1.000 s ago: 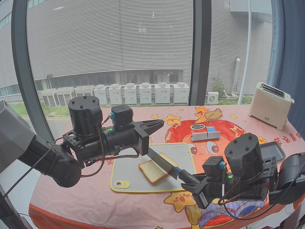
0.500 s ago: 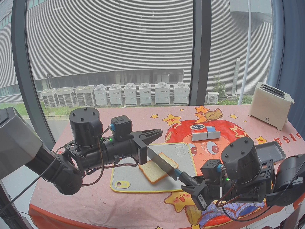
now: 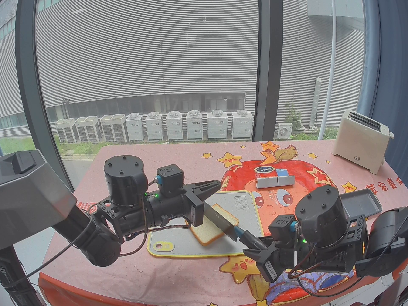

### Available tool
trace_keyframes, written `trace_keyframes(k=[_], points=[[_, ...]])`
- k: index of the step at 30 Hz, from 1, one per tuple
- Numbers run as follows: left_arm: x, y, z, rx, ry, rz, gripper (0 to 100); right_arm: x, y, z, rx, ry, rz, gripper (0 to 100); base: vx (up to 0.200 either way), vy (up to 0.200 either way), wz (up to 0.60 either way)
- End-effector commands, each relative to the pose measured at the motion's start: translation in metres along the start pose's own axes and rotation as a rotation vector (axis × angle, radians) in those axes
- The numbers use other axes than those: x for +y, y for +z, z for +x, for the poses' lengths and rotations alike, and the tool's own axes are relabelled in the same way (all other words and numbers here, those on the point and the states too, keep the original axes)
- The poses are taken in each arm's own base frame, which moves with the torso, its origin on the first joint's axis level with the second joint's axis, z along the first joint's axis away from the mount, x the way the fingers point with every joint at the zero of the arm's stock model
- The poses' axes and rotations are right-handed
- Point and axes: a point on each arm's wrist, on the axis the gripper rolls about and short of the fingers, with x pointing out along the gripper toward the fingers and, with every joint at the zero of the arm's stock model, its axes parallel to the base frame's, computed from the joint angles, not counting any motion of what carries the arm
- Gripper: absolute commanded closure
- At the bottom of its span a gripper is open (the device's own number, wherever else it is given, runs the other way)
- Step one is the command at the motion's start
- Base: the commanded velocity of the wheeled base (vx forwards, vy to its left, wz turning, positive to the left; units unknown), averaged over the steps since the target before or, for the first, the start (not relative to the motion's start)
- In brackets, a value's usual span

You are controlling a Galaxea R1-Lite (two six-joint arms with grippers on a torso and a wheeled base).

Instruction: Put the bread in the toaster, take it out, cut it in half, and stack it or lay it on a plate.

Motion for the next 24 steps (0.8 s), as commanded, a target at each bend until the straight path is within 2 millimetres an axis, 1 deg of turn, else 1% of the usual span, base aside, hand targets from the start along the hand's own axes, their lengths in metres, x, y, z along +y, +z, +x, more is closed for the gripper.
trace_keyframes(k=[1, 14, 17, 24], points=[[-0.004, -0.013, 0.006, 0.036, -0.016, -0.01, 100, 0.0, 0.0, 0.0, 0.001, -0.001, -0.001, 100, 0.0, 0.0, 0.0], [-0.005, -0.033, 0.006, 0.099, -0.02, -0.025, 100, 0.001, -0.001, 0.0, 0.004, -0.002, -0.003, 100, 0.0, 0.0, 0.0], [-0.005, -0.031, 0.007, 0.075, -0.021, -0.021, 100, 0.001, -0.002, 0.0, 0.005, -0.002, -0.003, 100, 0.0, 0.0, 0.0], [-0.005, -0.042, 0.008, 0.105, -0.021, -0.032, 100, 0.001, -0.003, 0.001, 0.013, -0.004, -0.005, 100, 0.0, 0.0, 0.0]])
